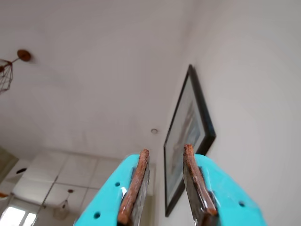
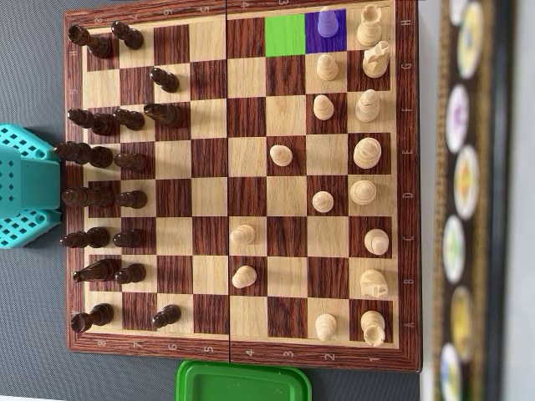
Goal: Play chess
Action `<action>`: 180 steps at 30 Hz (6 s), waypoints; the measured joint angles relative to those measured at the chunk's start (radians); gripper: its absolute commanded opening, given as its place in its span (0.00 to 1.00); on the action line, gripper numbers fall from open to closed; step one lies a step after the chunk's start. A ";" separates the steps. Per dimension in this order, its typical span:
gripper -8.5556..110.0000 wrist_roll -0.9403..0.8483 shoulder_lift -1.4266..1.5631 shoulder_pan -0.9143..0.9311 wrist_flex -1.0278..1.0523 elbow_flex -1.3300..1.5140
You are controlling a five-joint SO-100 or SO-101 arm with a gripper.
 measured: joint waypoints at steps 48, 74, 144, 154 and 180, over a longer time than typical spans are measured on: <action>0.17 -0.002 -0.321 -0.186 2.244 -0.795; 0.17 0.000 -1.295 -0.360 2.566 -1.338; 0.18 0.238 -2.487 -0.414 2.365 -2.075; 0.18 0.238 -2.534 -0.410 2.365 -2.132; 0.18 0.238 -2.591 -0.410 2.339 -2.151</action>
